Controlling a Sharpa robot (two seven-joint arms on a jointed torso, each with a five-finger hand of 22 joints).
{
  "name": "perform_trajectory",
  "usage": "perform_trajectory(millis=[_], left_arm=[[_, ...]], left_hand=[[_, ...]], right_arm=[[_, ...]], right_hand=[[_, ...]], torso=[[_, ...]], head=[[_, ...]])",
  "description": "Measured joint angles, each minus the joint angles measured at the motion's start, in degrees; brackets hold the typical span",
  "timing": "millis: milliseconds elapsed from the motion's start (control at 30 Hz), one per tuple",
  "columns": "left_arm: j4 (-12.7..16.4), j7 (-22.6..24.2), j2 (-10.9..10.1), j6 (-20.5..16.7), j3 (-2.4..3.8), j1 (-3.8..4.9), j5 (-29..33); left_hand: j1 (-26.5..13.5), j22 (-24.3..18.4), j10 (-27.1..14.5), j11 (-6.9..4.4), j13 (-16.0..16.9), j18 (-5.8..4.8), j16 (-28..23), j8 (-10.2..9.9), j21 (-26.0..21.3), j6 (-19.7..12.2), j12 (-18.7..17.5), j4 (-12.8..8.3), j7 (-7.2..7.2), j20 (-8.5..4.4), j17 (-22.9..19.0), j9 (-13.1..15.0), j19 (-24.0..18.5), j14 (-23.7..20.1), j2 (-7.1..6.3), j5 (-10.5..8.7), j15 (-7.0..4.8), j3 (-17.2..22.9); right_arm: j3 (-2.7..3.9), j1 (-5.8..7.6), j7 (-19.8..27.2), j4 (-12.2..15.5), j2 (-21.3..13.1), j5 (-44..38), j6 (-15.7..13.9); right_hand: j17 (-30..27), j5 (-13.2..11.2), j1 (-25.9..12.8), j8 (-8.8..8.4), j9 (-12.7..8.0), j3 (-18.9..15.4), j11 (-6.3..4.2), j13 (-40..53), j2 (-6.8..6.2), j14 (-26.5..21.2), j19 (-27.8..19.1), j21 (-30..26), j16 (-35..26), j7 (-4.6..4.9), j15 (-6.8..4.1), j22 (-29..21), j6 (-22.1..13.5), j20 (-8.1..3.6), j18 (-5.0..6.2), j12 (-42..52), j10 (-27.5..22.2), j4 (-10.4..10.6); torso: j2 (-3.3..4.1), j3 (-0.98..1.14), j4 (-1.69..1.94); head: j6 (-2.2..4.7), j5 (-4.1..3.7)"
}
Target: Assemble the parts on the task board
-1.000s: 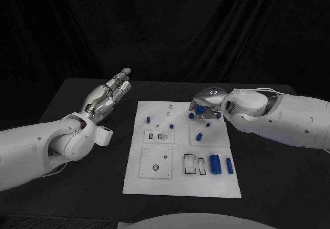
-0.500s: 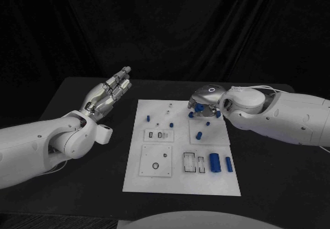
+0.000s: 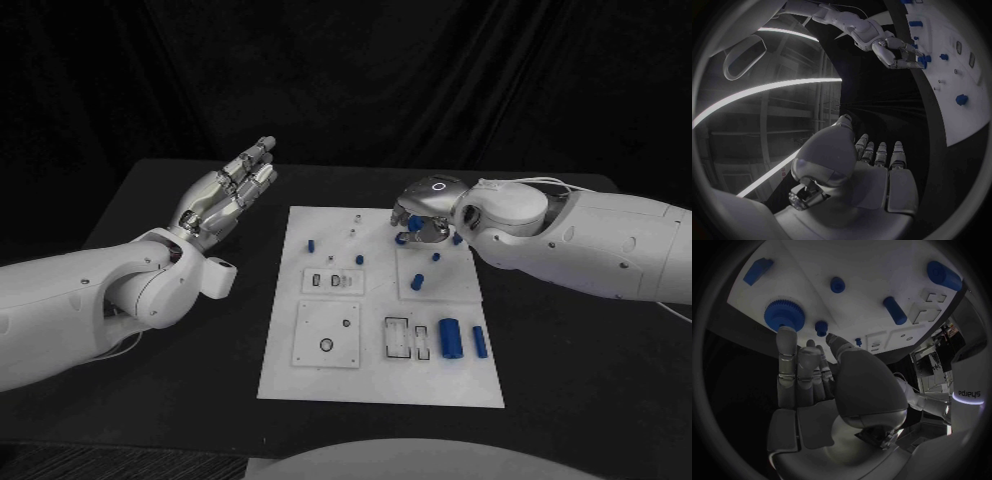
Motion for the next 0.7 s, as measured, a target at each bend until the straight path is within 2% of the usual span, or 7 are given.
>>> perform_trajectory(millis=[133, 233, 333, 400, 433, 700], left_arm=[[-0.11, 0.00, 0.11, 0.19, 0.00, 0.00, 0.00], [-0.18, 0.00, 0.19, 0.36, 0.00, 0.00, 0.00], [-0.26, 0.00, 0.24, 0.50, 0.00, 0.00, -0.01], [-0.32, 0.00, 0.25, 0.57, 0.00, 0.00, -0.01], [-0.35, 0.00, 0.27, 0.61, 0.00, 0.00, -0.01], [-0.52, 0.01, 0.43, 0.95, 0.00, 0.00, -0.01]], left_hand=[[0.00, 0.00, 0.00, 0.00, 0.00, 0.00, 0.00, 0.00, 0.00, 0.00, 0.00, 0.00, 0.00, 0.00, 0.00, 0.00, 0.00, 0.00, 0.00, 0.00, 0.00, 0.00], [0.00, 0.00, 0.00, 0.00, 0.01, 0.00, 0.00, 0.00, 0.00, 0.00, 0.00, 0.00, 0.00, 0.20, 0.00, 0.00, -0.20, 0.00, 0.00, 0.00, 0.00, 0.00], [0.43, 0.00, 0.00, 0.00, 0.01, 0.00, 0.00, 0.00, 0.00, 0.00, 0.00, -0.16, 0.00, 0.20, 0.01, 0.00, -0.20, 0.00, -0.04, 0.25, 0.42, 0.16], [0.45, 0.00, 0.00, 0.00, 0.01, 0.00, 0.00, 0.00, 0.00, 0.00, 0.00, -0.16, 0.00, 0.20, 0.01, 0.00, -0.20, 0.00, -0.02, 0.28, 0.41, 0.16], [0.45, 0.00, 0.00, 0.00, 0.01, 0.00, 0.00, 0.00, 0.00, 0.00, 0.00, -0.16, 0.00, 0.20, 0.02, 0.00, -0.20, 0.00, -0.02, 0.28, 0.41, 0.16], [0.45, 0.00, 0.00, 0.00, -0.01, 0.00, 0.00, 0.00, 0.00, -0.20, 0.00, -0.16, 0.20, 0.41, 0.03, 0.00, 0.01, -0.20, -0.02, 0.28, 0.62, 0.16]], right_arm=[[-0.01, -0.21, 0.11, -0.48, 0.37, 0.00, -0.01], [-0.01, -0.35, 0.19, -0.69, 0.51, -0.01, -0.01], [-0.01, -0.43, 0.26, -0.81, 0.55, -0.01, 0.00], [-0.01, -0.45, 0.30, -0.84, 0.55, -0.01, 0.01], [-0.01, -0.46, 0.32, -0.84, 0.54, -0.01, 0.02], [-0.01, -0.60, 0.42, -0.84, 0.26, -0.01, 0.34]], right_hand=[[-0.02, 0.00, 0.00, 0.04, 0.03, 0.25, -0.14, -0.07, 0.00, 0.00, 0.00, 0.00, 0.00, 0.20, 0.00, 0.21, 0.20, 0.00, 0.00, 0.00, 0.27, -0.06], [-0.31, 0.00, 0.00, 0.04, 0.03, 0.48, -0.15, -0.07, 0.00, 0.00, 0.00, 0.61, 0.00, -0.01, 0.00, 0.76, 0.40, 0.00, 0.00, 0.00, 0.68, -0.16], [-0.29, 0.00, 0.00, 0.04, 0.09, 0.72, -0.06, -0.13, 0.00, 0.00, 0.12, 1.54, 0.00, 0.20, 0.00, 1.87, 0.61, 0.12, 0.00, 0.00, 0.85, 0.08], [-0.24, 0.00, 0.00, 0.04, 0.09, 0.71, -0.16, -0.14, 0.00, -0.13, 0.21, 1.72, 0.00, 0.20, 0.13, 2.32, 0.61, 0.21, -0.24, 0.00, 1.09, 0.08], [-0.24, 0.00, 0.00, 0.04, 0.08, 0.72, -0.04, -0.20, 0.00, -0.21, 0.21, 1.72, 0.00, 0.20, 0.21, 2.43, 0.61, 0.21, -0.96, 0.00, 1.20, 0.08], [-0.77, -0.25, -0.26, 0.04, 0.08, 0.87, 0.05, -0.27, -0.26, -0.43, 0.21, 1.72, -0.03, 0.20, 0.42, 2.54, 0.61, 0.21, -0.96, -0.03, 1.29, 0.23]], torso=[[-0.04, -0.02, -0.01], [-0.05, -0.02, -0.01], [-0.09, -0.02, -0.02], [-0.10, -0.03, -0.03], [-0.12, -0.03, -0.04], [-0.17, -0.04, -0.10]], head=[[-0.12, 0.04], [-0.24, 0.15], [-0.40, 0.27], [-0.47, 0.32], [-0.50, 0.32], [-0.65, 0.34]])
